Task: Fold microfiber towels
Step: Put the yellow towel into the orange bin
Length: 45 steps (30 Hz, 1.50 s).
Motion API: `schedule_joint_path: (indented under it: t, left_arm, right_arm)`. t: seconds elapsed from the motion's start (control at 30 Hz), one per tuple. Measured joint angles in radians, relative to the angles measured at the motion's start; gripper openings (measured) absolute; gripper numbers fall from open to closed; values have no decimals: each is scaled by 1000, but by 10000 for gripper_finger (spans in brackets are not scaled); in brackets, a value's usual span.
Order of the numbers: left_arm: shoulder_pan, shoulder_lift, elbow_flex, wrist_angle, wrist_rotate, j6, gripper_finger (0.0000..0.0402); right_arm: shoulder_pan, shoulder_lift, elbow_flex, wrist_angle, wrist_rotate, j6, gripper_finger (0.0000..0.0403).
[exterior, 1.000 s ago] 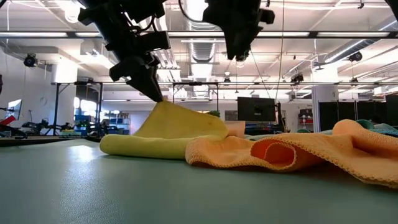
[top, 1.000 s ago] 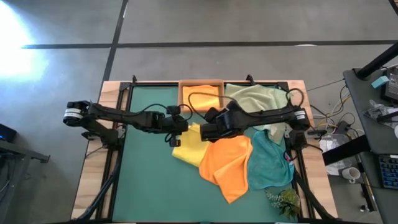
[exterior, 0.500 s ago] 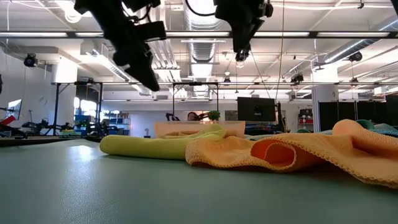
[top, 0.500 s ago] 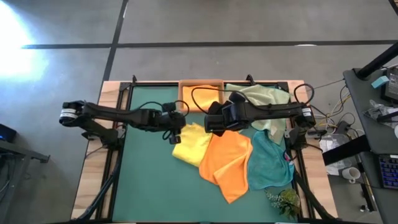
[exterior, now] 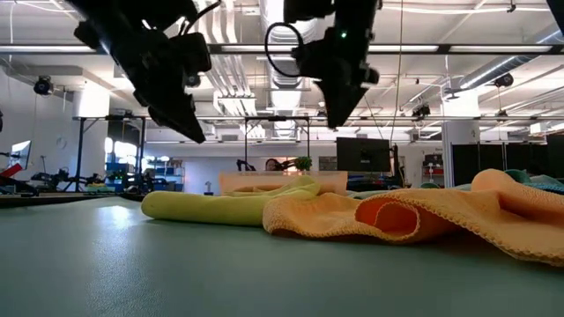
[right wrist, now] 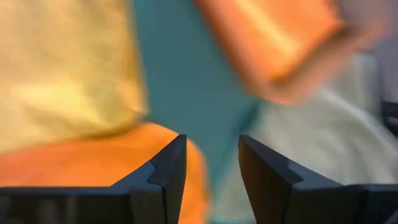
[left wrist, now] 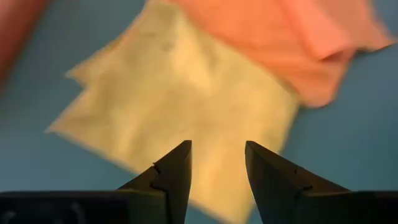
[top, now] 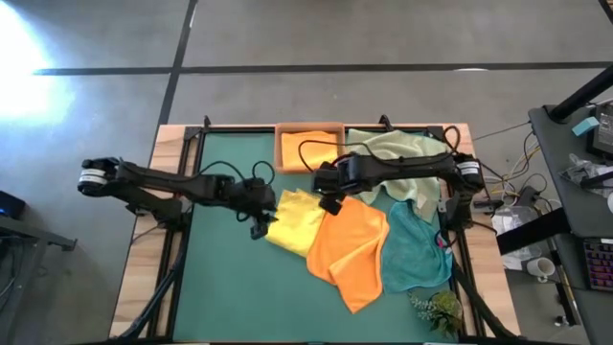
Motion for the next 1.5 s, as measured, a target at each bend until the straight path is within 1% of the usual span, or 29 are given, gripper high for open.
schedule_joint_path:
  t: [0.1, 0.17, 0.23, 0.33, 0.5, 0.6, 0.73, 0.87, 0.93, 1.03, 1.13, 1.27, 1.37, 1.5]
  left_arm:
    - [1, 4, -58, 122, 39, -6, 134]
    - [2, 10, -93, 207, 81, -7, 134]
    - [1, 27, -112, 271, 125, -6, 134]
    - [1, 70, -132, 349, 153, -6, 134]
    - [1, 201, -135, 461, 192, -6, 134]
    - [0, 285, -126, 466, 218, -7, 134]
    - [0, 350, -126, 461, 220, -8, 134]
    - [0, 353, -123, 420, 223, -5, 134]
    - [0, 339, -124, 372, 219, 8, 134]
    - [1, 304, -117, 269, 183, 80, 134]
    - [1, 256, -109, 144, 106, 176, 134]
    - [1, 200, -100, -27, -41, 337, 134]
    - [2, 166, -96, -112, -126, 417, 134]
    - [3, 112, -62, -208, -142, 407, 134]
  right_arm:
    - [-17, 0, -53, 153, -127, -7, 137]
    - [-24, 0, -78, 235, -175, -7, 137]
    - [-26, 0, -94, 289, -185, -2, 137]
    - [-32, 0, -94, 298, -186, 8, 137]
    - [-34, 0, -89, 304, -187, 17, 137]
    - [-34, 0, -89, 304, -187, 33, 137]
    - [-34, 0, -89, 305, -187, 34, 137]
    - [-34, 0, -89, 305, -187, 34, 137]
    - [-34, 0, -89, 305, -187, 34, 137]
    - [-34, 0, -89, 305, -187, 34, 137]
    - [-34, 0, -89, 308, -187, 34, 137]
    - [-34, 0, -89, 312, -187, 34, 137]
    - [-34, 0, -89, 316, -187, 38, 137]
    - [-34, 0, -89, 327, -187, 60, 137]
